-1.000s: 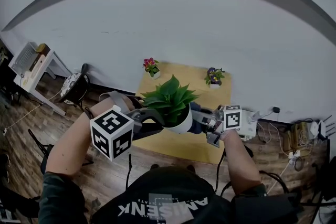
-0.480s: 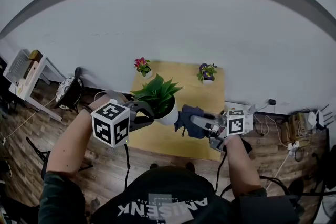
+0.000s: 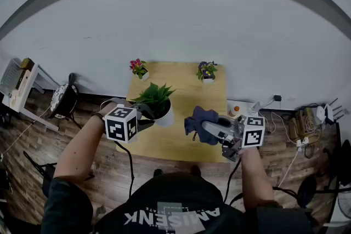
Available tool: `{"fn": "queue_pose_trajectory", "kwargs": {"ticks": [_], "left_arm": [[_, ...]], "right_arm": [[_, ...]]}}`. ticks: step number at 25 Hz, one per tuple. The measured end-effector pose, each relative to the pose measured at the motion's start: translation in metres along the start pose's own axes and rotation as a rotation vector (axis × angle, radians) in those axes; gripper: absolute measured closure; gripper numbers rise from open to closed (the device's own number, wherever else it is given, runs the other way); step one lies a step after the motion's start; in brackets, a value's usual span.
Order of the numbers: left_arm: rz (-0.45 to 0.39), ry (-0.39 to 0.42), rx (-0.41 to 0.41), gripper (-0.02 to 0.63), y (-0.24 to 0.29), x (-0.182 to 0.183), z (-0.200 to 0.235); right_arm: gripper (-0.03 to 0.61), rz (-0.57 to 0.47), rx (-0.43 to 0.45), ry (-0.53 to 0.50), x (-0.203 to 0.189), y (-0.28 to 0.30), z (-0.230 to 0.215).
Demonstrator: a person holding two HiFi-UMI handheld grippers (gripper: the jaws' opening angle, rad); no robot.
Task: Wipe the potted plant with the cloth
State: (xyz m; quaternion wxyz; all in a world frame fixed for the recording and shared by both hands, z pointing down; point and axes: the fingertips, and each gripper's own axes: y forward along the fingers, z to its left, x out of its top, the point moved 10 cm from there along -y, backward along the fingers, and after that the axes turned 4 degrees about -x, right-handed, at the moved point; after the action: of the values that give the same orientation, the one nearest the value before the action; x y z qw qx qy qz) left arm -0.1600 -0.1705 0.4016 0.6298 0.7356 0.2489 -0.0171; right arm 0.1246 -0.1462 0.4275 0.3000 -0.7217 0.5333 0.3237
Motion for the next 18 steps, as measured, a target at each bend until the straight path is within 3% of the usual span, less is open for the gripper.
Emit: {"fn": "queue_pose_trajectory", "kwargs": {"ticks": [9, 15, 18], "left_arm": [[0.081, -0.092, 0.034, 0.592, 0.067, -0.023, 0.022], [0.105, -0.147, 0.107, 0.591, 0.111, -0.035, 0.033], [0.098, -0.176, 0.105, 0.591, 0.132, -0.037, 0.04]], "right_arm": [[0.532, -0.069, -0.165, -0.139, 0.019, -0.02, 0.033], [0.532, -0.106, -0.234, -0.109, 0.01, -0.031, 0.036], [0.532, -0.093, -0.291, -0.103, 0.006, -0.038, 0.032]]}}
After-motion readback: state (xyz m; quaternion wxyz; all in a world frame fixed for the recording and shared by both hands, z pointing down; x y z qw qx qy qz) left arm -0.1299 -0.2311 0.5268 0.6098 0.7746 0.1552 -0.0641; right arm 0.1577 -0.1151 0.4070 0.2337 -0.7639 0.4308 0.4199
